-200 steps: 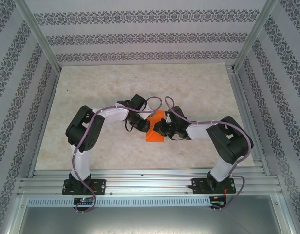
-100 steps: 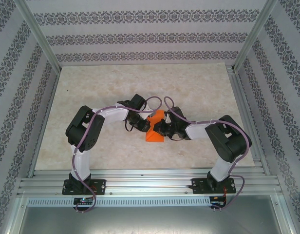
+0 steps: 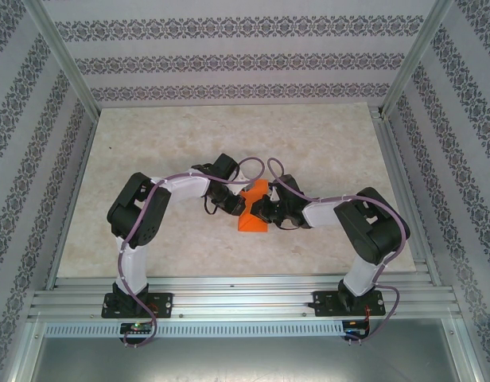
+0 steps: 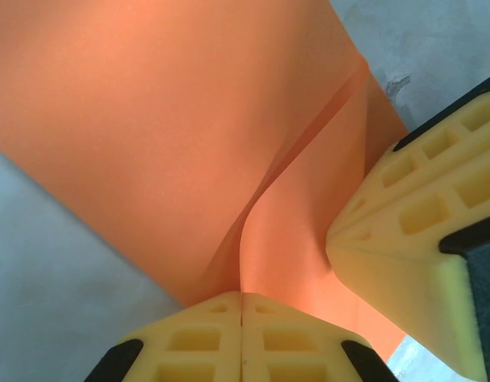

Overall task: Fold a paper plane with a square sheet of paper (fold left side to right side)
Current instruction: Fold the triangle a second time at the center of the table.

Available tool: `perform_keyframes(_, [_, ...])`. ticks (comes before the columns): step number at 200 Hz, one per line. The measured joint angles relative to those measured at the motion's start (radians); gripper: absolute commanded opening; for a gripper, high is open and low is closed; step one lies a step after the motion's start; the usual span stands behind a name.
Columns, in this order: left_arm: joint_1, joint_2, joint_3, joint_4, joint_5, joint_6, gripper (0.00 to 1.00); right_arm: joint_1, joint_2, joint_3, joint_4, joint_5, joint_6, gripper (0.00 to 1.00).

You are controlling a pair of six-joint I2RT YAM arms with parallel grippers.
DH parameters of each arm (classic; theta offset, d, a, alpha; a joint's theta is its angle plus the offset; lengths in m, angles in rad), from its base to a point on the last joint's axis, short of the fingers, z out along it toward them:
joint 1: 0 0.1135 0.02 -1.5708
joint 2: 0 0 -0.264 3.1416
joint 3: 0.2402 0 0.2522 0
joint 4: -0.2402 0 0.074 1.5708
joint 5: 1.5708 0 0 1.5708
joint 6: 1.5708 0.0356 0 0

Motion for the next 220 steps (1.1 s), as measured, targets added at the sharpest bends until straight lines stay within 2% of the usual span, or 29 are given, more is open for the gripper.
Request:
perform_keyframes(182, [0.000, 0.010, 0.012, 0.006, -0.002, -0.020, 0.08, 0.000, 0.000, -0.006, -0.031, 0.018, -0.004, 0.11])
perform_keyframes(220, [0.000, 0.010, 0.012, 0.007, -0.004, -0.023, 0.11, 0.000, 0.001, 0.001, -0.051, 0.027, -0.004, 0.11])
